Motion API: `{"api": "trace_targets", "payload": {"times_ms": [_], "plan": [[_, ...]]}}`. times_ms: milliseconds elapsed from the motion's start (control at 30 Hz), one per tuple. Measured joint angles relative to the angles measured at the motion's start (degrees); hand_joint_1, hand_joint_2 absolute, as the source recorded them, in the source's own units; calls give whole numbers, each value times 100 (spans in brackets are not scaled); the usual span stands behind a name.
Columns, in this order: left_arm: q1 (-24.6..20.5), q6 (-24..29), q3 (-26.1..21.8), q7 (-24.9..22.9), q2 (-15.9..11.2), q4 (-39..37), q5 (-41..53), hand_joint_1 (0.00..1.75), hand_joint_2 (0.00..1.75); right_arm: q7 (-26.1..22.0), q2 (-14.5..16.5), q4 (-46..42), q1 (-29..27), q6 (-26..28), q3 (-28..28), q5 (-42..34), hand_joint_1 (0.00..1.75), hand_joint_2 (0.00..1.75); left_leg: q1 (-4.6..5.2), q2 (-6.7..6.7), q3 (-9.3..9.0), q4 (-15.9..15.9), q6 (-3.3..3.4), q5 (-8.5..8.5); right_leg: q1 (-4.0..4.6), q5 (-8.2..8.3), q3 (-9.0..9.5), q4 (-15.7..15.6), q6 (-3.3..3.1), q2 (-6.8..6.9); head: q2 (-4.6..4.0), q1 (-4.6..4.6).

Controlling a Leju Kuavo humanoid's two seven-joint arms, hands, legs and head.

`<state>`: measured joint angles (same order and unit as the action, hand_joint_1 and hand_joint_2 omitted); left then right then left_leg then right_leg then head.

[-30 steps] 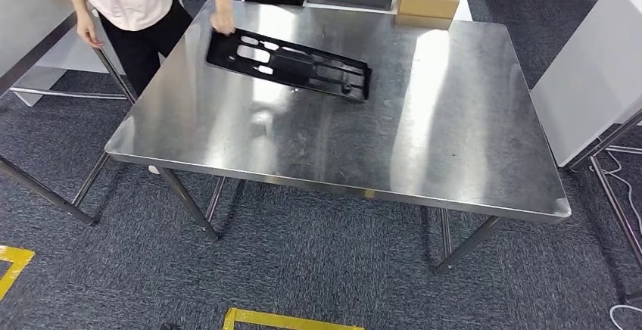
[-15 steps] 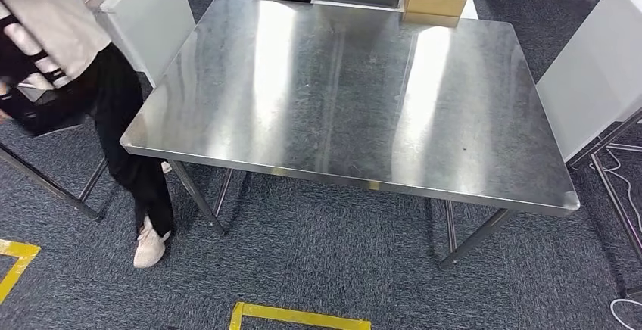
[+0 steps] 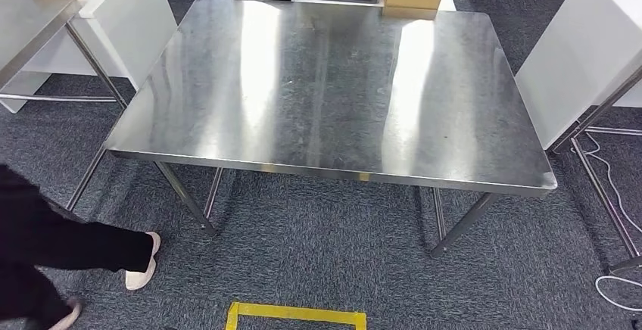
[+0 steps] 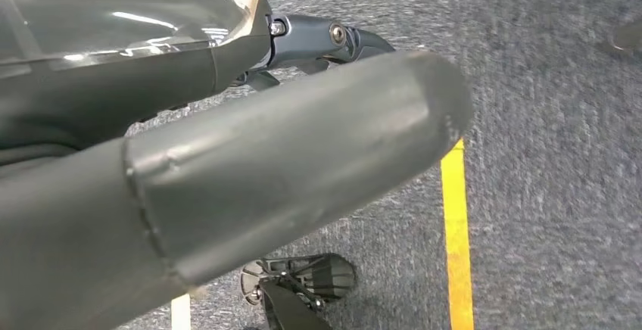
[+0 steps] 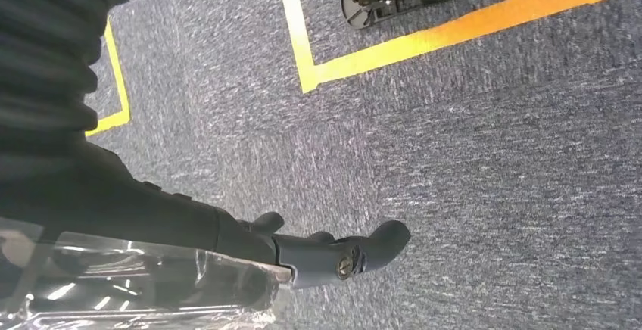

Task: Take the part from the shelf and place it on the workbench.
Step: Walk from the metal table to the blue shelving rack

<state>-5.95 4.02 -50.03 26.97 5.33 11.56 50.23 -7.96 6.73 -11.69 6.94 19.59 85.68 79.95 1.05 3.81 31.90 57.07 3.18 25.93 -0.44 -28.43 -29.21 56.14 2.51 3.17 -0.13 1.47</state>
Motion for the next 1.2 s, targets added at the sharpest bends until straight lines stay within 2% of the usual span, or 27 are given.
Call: {"api": "trace_targets", "payload": {"times_ms": [67,133,200,233,267,300,333,367,433,500,533,567,600,633,667,700,733,800,833,867,933,967,1000,1067,1133,1167,1200], "plan": [[-2,0,0,1,1,1,1,0,0,0,-2,0,-7,-10,0,-6,0,175,-12,75,3,7,-61,-4,-3,48,-26,-8,-100,-104,0,7],[-5,-2,0,1,0,1,3,0,0,2,-2,0,-10,-17,0,-13,0,175,-51,-44,69,173,-140,146,-45,100,-15,-27,-188,-198,0,17],[3,-7,0,-1,0,0,6,0,0,9,1,0,-6,-19,0,-20,0,175,-105,-271,302,765,-221,545,-64,145,-26,-30,-260,-292,0,31],[12,-8,-1,-3,1,0,8,0,0,13,1,0,-6,-19,0,-25,0,175,-124,-325,457,1146,-250,745,-59,158,-45,-24,-279,-343,0,36],[24,-9,-2,-5,1,0,9,0,0,15,2,0,-10,-19,0,-29,0,175,-140,-350,579,1455,-274,866,-54,166,-62,-17,-288,-396,0,35],[33,-9,-2,-7,0,0,9,0,0,16,4,0,-16,-19,0,-35,0,175,-154,-359,619,1579,-288,868,-51,168,-72,-6,-289,-456,0,37],[38,-8,-2,-9,0,0,8,0,0,17,4,0,-22,-19,0,-39,0,175,-169,-371,560,1494,-294,763,-50,169,-76,5,-288,-520,0,36],[41,-7,-2,-10,-1,0,8,0,0,17,4,0,-26,-19,0,-42,0,175,-188,-408,409,1215,-292,580,-50,169,-74,17,-286,-582,0,36],[41,-4,-2,-9,-3,0,7,0,0,17,5,0,-18,-26,0,-43,0,175,-226,-643,25,466,-273,268,-36,175,-84,42,-270,-706,0,32],[46,-2,-2,-5,-3,0,7,0,0,17,5,0,3,-43,0,-42,0,175,-231,-819,-148,90,-251,193,-27,203,-143,60,-220,-821,0,29],[51,-2,-2,-4,-3,0,7,0,0,17,4,0,6,-51,0,-42,0,175,-213,-805,-148,67,-233,199,-26,227,-184,57,-180,-880,0,27],[54,-2,-3,-4,0,0,5,0,0,17,2,0,2,-56,0,-41,0,175,-197,-736,-138,53,-197,180,-32,250,-231,48,-133,-943,0,29],[53,-1,-3,-3,8,1,4,0,0,17,-4,-1,-7,-60,0,-41,0,175,-193,-663,-136,23,-155,151,-38,251,-273,69,-98,-932,0,28],[48,-1,-4,-3,13,1,3,0,0,17,-9,-1,-17,-60,0,-41,0,175,-193,-595,-135,-10,-114,122,-32,216,-333,135,-73,-848,0,24],[44,0,-4,-3,17,2,2,0,0,17,-13,-1,-19,-59,0,-36,0,175,-199,-517,-132,-41,-78,96,-24,112,-442,322,-71,-718,0,3],[44,0,-5,-3,21,2,1,0,0,22,-15,-1,-14,-50,-2,-22,0,131,-196,-448,-122,-53,-57,81,-28,-45,-588,628,-90,-563,0,-15],[52,1,-5,-4,16,1,1,0,0,33,-13,0,-9,-34,-7,0,0,87,-186,-386,-110,-54,-45,77,-23,-217,-765,989,-108,-463,0,-30],[70,2,-8,-17,11,0,1,0,0,78,-13,0,-6,21,-27,69,0,0,-172,-270,-86,-51,-30,66,-35,-461,-1035,1619,-115,-403,0,-48],[77,1,-8,-32,10,0,4,0,0,118,-17,0,-14,56,-50,113,0,0,-170,-223,-75,-47,-32,55,-45,-466,-1023,1674,-87,-391,0,-52],[80,-3,-9,-50,14,0,9,0,0,160,-23,0,-23,84,-78,154,0,0,-173,-189,-66,-42,-36,44,-58,-399,-902,1534,-45,-378,0,-54],[81,-13,-9,-73,25,1,24,0,0,239,-43,0,-29,116,-140,209,0,0,-167,-154,-46,-17,-64,24,-91,-145,-407,761,42,-327,0,-58],[78,-16,-9,-76,28,1,38,0,0,261,-46,0,-24,116,-161,216,0,0,-154,-150,-30,8,-86,22,-86,-42,-211,412,51,-310,0,-53],[72,-17,-9,-75,29,1,55,0,0,279,-47,0,-18,115,-173,213,0,0,-140,-148,-10,36,-114,17,-77,21,-91,176,45,-297,0,-49],[58,-17,-9,-73,28,1,95,0,0,301,-43,0,-18,112,-181,191,0,0,-130,-141,24,68,-170,-1,-51,56,-93,96,-7,-307,0,-37],[46,-17,-8,-72,22,2,120,0,0,314,-37,0,-26,109,-181,165,0,0,-163,-179,71,130,-230,68,-100,104,-119,91,-87,-309,0,-38],[43,-18,-7,-73,20,1,127,0,0,317,-33,0,-27,108,-181,156,0,0,-180,-222,125,260,-257,209,-120,140,-139,85,-144,-309,0,-30],[40,-17,-6,-73,19,1,130,0,0,320,-29,0,-24,108,-181,150,0,0,-195,-272,212,488,-279,422,-133,178,-161,81,-197,-308,0,-21]]}}
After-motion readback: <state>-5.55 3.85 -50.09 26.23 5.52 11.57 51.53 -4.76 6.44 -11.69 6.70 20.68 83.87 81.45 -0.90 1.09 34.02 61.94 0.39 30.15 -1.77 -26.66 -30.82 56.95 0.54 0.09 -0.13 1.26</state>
